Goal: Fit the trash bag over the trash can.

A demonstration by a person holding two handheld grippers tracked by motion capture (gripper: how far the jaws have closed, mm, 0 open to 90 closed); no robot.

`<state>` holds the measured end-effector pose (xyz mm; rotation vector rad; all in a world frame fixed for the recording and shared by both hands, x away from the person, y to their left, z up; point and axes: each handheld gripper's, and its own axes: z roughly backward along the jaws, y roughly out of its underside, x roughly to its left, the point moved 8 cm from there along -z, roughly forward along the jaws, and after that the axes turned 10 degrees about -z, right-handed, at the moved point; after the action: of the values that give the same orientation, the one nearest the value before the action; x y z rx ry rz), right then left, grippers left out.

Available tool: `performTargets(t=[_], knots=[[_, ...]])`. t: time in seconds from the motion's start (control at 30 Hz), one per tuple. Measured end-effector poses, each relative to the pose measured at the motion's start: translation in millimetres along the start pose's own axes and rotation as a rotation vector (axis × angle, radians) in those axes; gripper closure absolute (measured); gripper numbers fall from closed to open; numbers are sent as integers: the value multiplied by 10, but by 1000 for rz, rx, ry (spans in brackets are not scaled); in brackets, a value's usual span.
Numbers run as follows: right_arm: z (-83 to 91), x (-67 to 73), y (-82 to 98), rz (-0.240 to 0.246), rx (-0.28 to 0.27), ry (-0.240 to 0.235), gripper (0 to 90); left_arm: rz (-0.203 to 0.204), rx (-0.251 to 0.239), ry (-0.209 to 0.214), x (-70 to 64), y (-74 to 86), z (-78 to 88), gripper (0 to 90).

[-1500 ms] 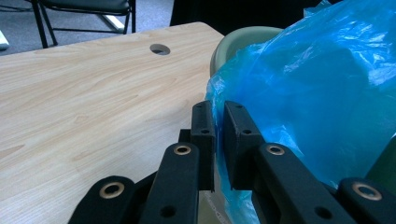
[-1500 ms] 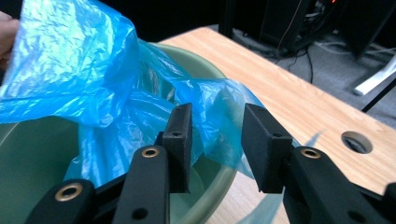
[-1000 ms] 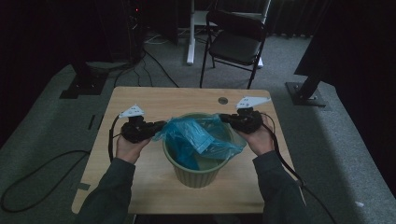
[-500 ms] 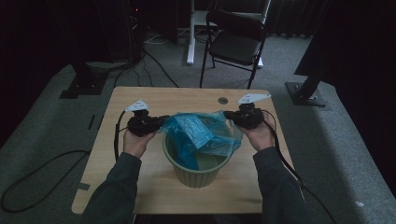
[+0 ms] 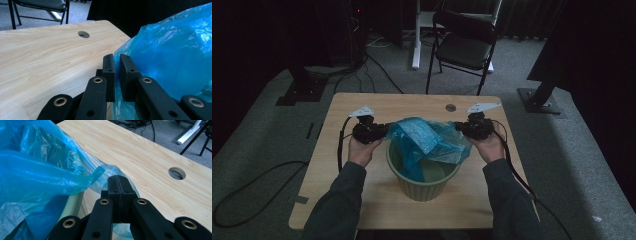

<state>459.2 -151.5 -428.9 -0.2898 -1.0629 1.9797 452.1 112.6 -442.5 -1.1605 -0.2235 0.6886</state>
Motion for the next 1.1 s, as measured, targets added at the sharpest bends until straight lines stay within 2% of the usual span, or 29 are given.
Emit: performTargets(t=[0.27,0.37,0.43,0.47,0.6,0.67,0.8,1.03,1.1], knots=[[-60,-1,37,-9,12,-7,900,21,9,-21,85,58,-15,841],[-74,5,61,-5,18,-7,900,35,26,-51,146,106,1,852],[-82,-14,82,-9,27,-2,900,62,14,-37,173,130,22,853],[-82,-14,82,-9,27,-2,900,62,14,-37,173,130,22,853],[-55,-44,102,-29,18,-13,789,51,10,-45,171,128,71,852],[-31,-41,100,-26,14,-11,771,52,4,-46,172,121,83,846],[65,-44,71,-24,-16,-7,711,43,-8,-71,180,99,174,767],[237,-50,19,-35,-55,-14,691,45,-43,-118,229,42,394,662],[264,-47,13,-30,-61,-13,690,51,-53,-120,230,29,453,646]])
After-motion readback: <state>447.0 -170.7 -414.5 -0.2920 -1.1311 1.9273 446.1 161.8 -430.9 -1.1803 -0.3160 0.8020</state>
